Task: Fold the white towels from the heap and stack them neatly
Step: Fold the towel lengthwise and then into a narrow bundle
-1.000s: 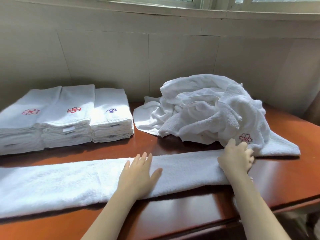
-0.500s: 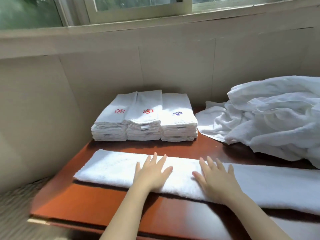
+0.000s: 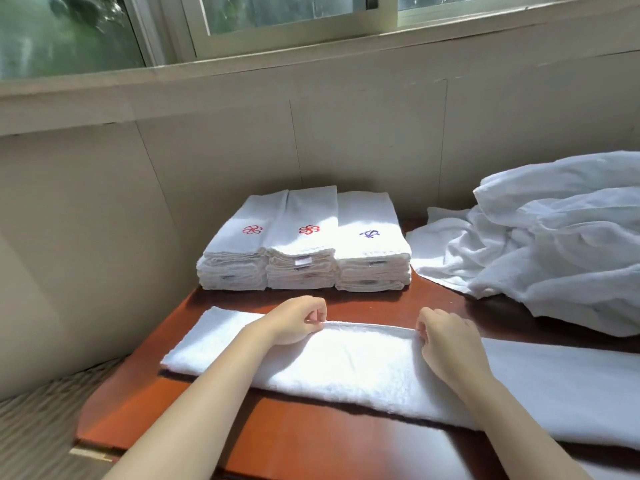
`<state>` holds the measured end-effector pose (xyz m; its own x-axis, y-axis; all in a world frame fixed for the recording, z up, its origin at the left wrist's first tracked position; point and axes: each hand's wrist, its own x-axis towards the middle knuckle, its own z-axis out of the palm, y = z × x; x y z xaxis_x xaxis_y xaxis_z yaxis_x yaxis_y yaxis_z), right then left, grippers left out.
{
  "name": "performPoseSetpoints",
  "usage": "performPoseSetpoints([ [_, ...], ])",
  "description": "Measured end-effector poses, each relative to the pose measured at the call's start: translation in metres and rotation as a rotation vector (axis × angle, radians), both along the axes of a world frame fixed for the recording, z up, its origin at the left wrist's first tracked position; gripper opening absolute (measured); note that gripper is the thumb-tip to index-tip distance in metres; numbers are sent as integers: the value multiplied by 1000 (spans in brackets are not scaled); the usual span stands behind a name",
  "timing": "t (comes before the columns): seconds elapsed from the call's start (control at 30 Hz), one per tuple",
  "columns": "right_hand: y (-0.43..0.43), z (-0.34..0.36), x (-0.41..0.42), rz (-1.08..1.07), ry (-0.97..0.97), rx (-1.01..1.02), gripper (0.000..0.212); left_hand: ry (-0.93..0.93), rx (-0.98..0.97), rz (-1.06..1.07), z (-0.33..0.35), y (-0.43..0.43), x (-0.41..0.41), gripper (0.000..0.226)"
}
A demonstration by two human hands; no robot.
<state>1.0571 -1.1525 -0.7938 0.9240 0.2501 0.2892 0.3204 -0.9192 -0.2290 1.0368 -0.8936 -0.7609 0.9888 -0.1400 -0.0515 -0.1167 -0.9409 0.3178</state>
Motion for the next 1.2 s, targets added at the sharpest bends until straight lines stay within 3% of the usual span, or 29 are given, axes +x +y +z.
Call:
performPoseSetpoints([
  [0.23,12,0,5,-156,61,-1,11,-51,-18,-1,-9,5,12,12],
  [0.33,18,0,-5,-214,-47,-25,18,-241,172,32,-16,-4,7,7],
  [0.43,25,5,-14,-77,-153,-13,29,-464,364,136,-22,-10,-12,17],
  [0.5,32,6,-21,72,-93,-41,8,-492,290,284,-28,-5,-35,17],
  [0.6,46,-3,-40,237,101,-119,31,-534,-108,744,-41,5,-84,33],
  [0.7,54,-14,-53,255,161,-198,62,-573,-690,1228,-42,16,-119,57],
  [0.73,55,-15,-55,242,191,-207,69,-572,-904,1267,-39,22,-123,57],
  [0.83,54,-16,-55,213,250,-205,77,-452,-1553,1106,-24,37,-115,45],
  [0.9,51,-13,-55,239,277,-242,75,-309,-1672,1088,-12,36,-105,31],
  [0.97,44,-10,-57,293,314,-257,69,-282,-1568,1136,-4,34,-96,31],
  [1.03,35,-4,-57,351,357,-121,57,-377,-1276,1122,5,27,-90,42],
  [1.13,22,22,-54,320,570,541,37,-538,-687,849,29,-12,-92,45],
  [1.2,10,40,-49,218,831,1065,49,-553,-486,469,42,-52,-96,39],
])
